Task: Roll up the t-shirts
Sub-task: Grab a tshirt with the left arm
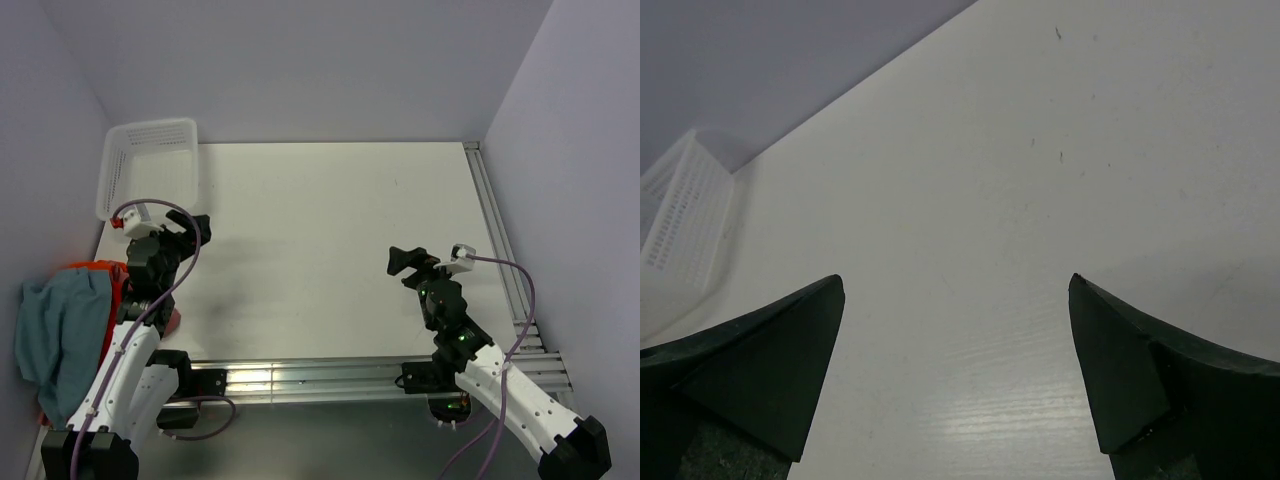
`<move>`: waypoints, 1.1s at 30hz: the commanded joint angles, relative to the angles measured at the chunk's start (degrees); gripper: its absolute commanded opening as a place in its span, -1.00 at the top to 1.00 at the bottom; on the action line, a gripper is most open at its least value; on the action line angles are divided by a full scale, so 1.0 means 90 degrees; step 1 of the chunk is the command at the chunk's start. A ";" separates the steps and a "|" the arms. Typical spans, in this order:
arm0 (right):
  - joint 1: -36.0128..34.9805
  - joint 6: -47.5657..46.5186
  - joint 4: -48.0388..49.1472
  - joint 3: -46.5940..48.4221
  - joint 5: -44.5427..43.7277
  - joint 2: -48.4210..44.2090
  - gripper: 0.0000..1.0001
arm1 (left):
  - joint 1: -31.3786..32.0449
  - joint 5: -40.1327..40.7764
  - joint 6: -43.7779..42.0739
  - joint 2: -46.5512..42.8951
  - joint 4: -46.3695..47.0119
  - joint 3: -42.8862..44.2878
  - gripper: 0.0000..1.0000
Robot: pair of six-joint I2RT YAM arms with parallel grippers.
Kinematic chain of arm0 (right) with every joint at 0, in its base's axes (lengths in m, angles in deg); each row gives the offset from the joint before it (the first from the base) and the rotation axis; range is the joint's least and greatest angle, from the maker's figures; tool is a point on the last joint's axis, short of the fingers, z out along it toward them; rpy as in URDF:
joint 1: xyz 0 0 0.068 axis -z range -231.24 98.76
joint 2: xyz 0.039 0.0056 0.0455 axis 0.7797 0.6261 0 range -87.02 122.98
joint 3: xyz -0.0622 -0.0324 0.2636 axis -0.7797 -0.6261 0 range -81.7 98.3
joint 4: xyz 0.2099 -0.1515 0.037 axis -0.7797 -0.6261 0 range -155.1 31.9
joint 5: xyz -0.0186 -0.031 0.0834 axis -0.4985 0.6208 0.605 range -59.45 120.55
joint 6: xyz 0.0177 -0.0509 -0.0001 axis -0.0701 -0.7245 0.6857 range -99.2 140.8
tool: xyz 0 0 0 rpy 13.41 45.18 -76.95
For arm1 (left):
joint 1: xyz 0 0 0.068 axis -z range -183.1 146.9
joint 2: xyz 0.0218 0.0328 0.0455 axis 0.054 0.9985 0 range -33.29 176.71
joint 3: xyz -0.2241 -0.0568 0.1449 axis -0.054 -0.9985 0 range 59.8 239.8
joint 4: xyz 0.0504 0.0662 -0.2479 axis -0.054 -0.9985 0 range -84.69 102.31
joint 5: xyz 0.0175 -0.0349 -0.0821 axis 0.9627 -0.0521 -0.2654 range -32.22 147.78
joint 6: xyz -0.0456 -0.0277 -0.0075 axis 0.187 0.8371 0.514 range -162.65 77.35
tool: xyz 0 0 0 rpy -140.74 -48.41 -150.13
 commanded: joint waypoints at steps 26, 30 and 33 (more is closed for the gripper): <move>-0.0032 -0.0014 0.0117 0.0366 0.0036 0.0367 -0.97 | 0.0016 0.4934 0.2702 0.0463 -0.6267 0.3797 -0.99; -0.0032 0.0006 0.0214 0.0347 0.0124 0.0416 -0.97 | 0.0006 0.5862 0.3541 0.0835 -0.7391 0.4120 -0.99; -0.0041 -0.0014 0.0244 0.0357 0.0143 0.0513 -0.97 | -0.0082 0.5795 0.3261 0.0778 -0.6985 0.3984 -0.99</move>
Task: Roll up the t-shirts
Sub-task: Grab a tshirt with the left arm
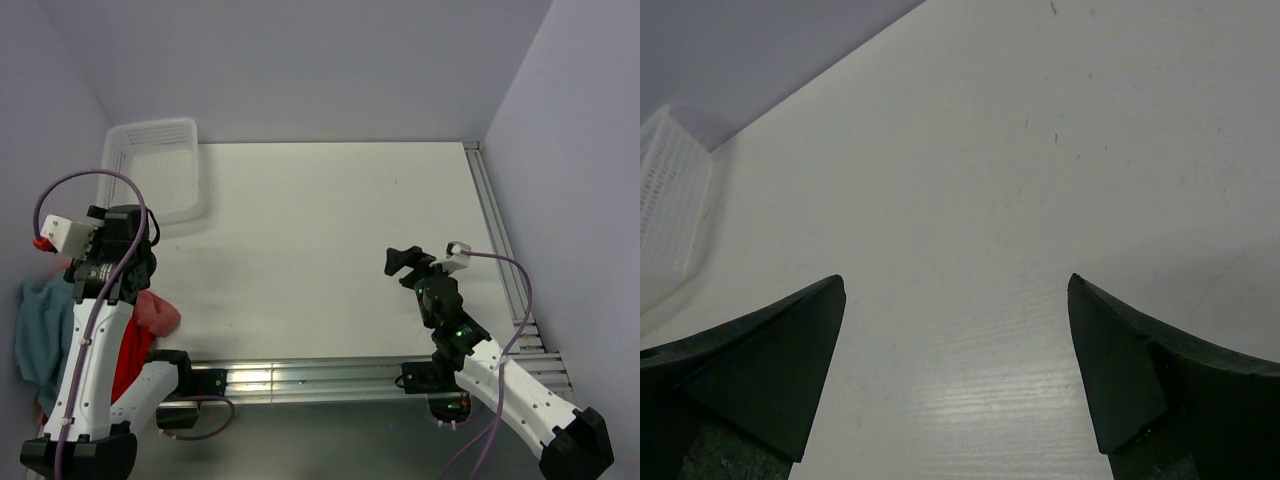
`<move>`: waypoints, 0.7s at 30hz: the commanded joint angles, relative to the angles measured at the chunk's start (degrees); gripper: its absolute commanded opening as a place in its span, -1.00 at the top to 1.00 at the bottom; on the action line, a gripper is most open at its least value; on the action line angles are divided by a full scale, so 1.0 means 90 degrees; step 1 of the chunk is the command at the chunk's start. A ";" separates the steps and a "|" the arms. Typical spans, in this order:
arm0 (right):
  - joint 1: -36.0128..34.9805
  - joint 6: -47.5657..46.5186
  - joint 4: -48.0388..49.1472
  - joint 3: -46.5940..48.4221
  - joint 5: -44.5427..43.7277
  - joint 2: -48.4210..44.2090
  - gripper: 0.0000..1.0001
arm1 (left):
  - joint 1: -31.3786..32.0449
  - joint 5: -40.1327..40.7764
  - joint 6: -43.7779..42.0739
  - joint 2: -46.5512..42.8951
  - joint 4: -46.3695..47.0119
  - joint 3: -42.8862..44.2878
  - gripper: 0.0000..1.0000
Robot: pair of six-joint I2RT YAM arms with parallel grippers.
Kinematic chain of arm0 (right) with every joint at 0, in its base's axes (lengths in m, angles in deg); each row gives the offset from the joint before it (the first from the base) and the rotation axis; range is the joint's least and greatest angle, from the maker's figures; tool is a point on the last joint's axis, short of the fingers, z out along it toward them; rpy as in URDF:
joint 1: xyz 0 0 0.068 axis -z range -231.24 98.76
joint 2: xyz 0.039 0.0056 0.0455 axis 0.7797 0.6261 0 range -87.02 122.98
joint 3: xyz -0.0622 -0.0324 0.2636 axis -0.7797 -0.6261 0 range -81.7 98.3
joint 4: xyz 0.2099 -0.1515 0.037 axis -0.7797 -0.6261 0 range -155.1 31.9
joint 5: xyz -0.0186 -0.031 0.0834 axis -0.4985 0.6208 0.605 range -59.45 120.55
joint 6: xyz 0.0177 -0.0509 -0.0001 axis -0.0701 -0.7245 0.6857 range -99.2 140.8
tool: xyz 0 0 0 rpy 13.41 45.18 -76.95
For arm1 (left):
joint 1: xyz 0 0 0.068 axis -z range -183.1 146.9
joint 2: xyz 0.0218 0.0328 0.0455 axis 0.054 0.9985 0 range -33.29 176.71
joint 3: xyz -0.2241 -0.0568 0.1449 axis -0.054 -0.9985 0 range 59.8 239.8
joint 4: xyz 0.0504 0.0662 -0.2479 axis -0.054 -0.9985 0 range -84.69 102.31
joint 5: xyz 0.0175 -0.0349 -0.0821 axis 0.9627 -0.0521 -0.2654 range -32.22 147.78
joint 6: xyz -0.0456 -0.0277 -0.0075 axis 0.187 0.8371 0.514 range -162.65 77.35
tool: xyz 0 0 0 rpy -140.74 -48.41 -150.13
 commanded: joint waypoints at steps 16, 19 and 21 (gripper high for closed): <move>-0.0032 -0.0034 0.0351 0.0260 0.0173 0.0303 -0.96 | -0.2904 -0.0549 0.0848 0.0538 0.0288 -0.1233 -0.94; -0.0032 -0.0053 0.0429 0.0240 0.0232 0.0352 -0.96 | -0.3765 -0.1183 0.0596 0.0988 0.0403 -0.1164 -0.79; -0.0032 -0.0053 0.0449 0.0259 0.0242 0.0440 -0.96 | -0.4000 -0.1350 0.0536 0.1135 0.0608 -0.1290 -0.78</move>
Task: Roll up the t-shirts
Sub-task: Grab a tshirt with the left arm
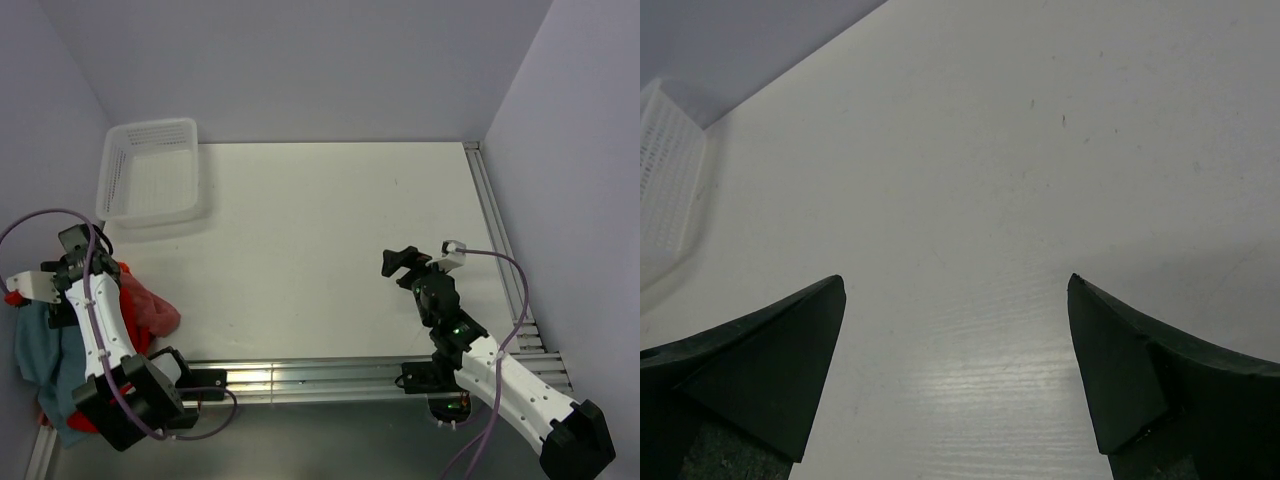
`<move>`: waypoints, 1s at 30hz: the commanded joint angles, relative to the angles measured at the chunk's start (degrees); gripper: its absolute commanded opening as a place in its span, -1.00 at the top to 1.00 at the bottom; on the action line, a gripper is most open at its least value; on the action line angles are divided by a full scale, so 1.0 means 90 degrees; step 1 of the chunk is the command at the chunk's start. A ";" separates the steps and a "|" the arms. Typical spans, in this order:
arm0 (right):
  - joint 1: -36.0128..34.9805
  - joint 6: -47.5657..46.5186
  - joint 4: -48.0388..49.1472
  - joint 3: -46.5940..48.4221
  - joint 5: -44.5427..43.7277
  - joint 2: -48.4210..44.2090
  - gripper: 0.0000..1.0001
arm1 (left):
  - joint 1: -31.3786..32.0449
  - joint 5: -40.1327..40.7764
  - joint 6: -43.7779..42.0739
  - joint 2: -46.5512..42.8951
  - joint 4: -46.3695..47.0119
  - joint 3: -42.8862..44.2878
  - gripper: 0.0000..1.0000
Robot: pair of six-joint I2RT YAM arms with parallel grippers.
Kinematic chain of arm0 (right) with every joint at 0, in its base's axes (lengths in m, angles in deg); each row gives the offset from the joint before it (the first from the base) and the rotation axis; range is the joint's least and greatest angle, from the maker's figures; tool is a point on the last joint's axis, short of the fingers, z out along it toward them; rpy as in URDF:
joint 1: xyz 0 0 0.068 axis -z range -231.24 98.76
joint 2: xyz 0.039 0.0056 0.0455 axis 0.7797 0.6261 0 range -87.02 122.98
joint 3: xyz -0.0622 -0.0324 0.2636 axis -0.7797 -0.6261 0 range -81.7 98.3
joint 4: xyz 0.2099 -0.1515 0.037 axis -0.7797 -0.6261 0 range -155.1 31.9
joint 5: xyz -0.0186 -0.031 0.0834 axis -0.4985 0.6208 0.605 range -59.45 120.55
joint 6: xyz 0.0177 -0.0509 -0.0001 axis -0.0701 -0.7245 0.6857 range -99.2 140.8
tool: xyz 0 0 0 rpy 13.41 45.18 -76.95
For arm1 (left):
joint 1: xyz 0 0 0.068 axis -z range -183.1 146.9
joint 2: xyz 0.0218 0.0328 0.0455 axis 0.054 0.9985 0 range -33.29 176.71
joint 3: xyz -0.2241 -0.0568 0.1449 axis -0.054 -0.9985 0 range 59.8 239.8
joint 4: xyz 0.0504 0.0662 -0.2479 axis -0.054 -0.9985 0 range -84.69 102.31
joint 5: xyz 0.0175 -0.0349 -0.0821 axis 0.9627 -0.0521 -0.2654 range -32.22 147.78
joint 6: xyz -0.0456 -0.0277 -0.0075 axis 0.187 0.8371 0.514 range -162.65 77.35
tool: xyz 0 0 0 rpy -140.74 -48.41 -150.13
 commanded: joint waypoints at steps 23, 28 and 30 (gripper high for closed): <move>-0.0032 -0.0080 0.0318 0.0328 0.0023 0.0229 -0.95 | -0.0500 -0.2801 -0.0969 -0.2279 0.1205 0.0242 0.99; -0.0032 -0.0080 0.0347 0.0318 0.0042 0.0229 -0.95 | -0.0208 -0.3554 -0.0920 -0.2279 0.0970 0.0987 0.99; -0.0032 -0.0080 0.0328 0.0328 0.0042 0.0259 -0.95 | -0.0168 -0.3487 -0.0901 -0.2260 0.0678 0.1328 0.99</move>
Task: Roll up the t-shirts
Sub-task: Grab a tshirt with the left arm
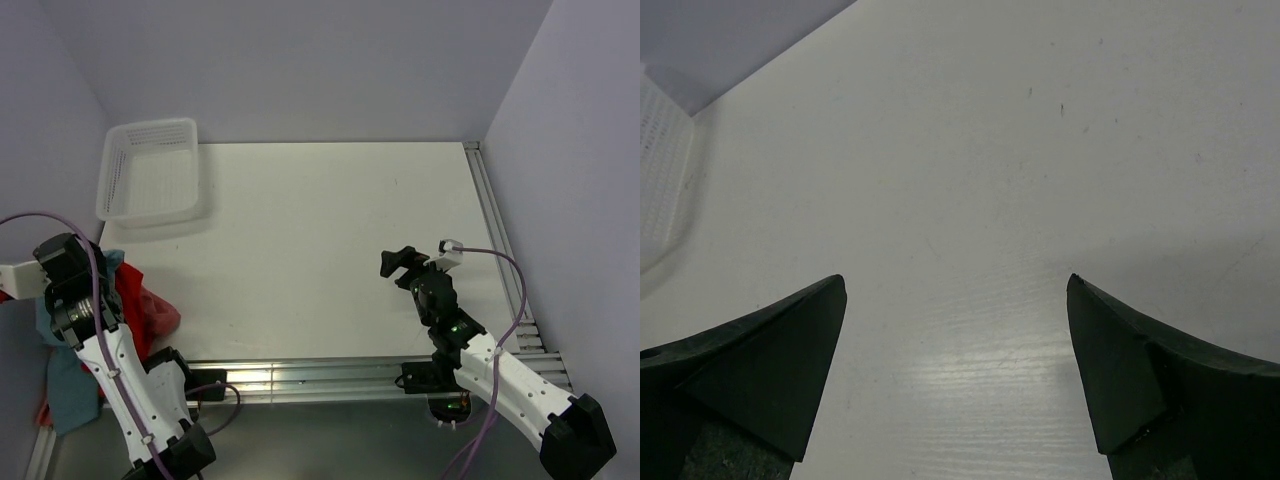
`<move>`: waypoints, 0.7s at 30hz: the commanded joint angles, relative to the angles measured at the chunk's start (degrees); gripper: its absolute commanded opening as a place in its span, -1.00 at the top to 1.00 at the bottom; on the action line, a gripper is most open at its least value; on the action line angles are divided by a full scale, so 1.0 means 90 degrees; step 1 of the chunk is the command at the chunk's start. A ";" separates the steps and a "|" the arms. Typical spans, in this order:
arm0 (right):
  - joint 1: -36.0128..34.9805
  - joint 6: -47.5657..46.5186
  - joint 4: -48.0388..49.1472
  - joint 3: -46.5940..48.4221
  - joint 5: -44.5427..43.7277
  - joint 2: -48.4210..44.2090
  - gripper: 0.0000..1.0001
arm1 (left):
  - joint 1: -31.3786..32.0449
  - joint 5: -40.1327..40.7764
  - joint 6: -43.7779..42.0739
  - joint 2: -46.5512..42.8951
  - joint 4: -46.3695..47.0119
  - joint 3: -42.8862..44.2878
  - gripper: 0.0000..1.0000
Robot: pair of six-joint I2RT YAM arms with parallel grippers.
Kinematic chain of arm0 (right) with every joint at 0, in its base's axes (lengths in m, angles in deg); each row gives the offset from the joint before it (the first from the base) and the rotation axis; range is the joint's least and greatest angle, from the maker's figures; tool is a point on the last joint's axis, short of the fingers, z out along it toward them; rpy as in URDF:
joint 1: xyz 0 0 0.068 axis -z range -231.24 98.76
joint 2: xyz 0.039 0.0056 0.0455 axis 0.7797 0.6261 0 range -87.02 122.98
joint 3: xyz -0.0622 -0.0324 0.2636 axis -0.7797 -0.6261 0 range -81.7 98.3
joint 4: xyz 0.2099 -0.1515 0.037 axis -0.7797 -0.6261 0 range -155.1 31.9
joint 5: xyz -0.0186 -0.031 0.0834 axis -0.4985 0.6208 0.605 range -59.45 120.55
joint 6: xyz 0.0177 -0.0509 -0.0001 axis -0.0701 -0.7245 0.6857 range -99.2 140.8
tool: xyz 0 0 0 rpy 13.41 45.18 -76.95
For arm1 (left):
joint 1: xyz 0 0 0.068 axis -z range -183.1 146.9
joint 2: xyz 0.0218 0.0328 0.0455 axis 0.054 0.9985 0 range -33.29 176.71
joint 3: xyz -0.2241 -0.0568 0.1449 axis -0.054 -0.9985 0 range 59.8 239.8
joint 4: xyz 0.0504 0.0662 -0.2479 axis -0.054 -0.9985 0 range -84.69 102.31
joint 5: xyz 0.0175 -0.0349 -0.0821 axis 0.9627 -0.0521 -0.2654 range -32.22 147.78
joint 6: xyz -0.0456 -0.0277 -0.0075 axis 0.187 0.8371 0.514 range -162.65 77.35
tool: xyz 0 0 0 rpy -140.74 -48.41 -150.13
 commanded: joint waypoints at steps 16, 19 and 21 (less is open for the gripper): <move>-0.0041 -0.0070 0.0204 0.0352 -0.0013 0.0057 -0.95 | 0.0109 -0.0251 -0.0917 0.0046 -0.0336 0.2890 0.99; -0.0032 -0.0080 0.0233 0.0333 0.0026 0.0038 -0.95 | 0.0109 0.0071 -0.1044 0.0191 -0.0356 0.3279 0.99; -0.0032 -0.0080 0.0243 0.0343 0.0035 0.0077 -0.95 | 0.0109 0.0043 -0.1210 0.0415 -0.0356 0.3563 0.99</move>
